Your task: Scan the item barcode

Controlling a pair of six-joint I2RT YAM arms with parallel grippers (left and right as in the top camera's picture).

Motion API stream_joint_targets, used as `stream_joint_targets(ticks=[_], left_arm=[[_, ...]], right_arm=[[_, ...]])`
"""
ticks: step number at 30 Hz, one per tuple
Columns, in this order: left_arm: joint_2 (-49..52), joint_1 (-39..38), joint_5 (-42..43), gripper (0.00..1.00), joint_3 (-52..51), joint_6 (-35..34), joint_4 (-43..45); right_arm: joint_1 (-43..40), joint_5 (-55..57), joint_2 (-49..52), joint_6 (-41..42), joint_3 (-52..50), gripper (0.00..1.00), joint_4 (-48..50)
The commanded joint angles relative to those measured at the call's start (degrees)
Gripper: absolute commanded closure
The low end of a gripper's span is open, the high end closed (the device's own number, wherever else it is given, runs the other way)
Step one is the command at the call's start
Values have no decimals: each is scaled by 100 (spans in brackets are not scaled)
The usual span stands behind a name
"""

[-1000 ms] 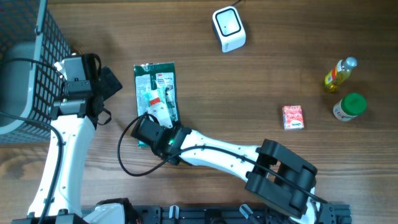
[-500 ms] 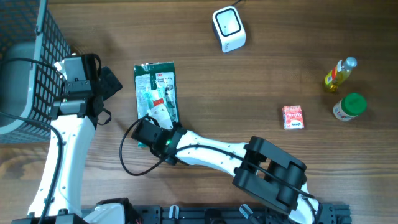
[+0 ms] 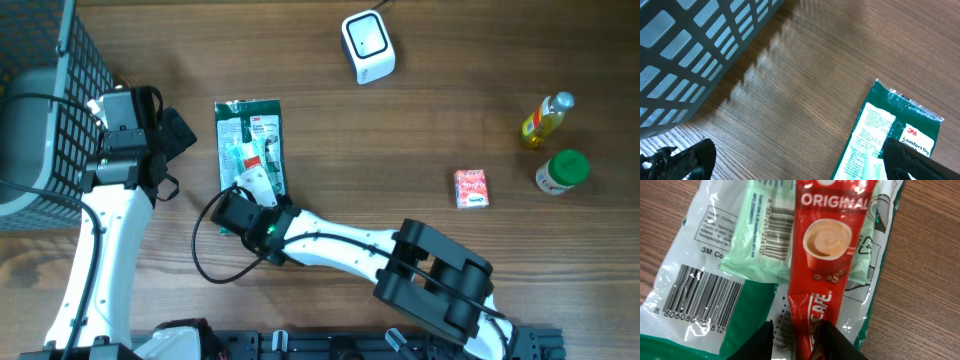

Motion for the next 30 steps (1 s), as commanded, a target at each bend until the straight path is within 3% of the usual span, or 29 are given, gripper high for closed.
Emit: stream_joint_targets(ticks=[1,2,5,11,16,28,29,30], left_arm=[[-26,35,-76,0,48,68,0],[-26,35,-76,0,48,68,0],[-26,35,-76,0,48,68,0],[-26,35,-74,0,48,68,0],[-26,35,-74,0,48,68,0],[-26,35,-74,0,48,68,0],[-26,35,-76,0,48,68,0],[-26,35,-74,0,48,68,0]], right_arm=[[0,72,118,-59,-90,67,7],[0,22,118,-59,-90,71,7],[-15,4,118,-55,-90,95,-28],[-120,70,-72,22,-76,96,-37],[-448,-439,-1115,-101,-76,96,-166],[-2151,-6083,-2640,-2463,-76,96,-614],[-2492,-7296,-2704,-3080,-79,96,-894],[-2632,-7792,-2715,-3364,-79,96,-1021]])
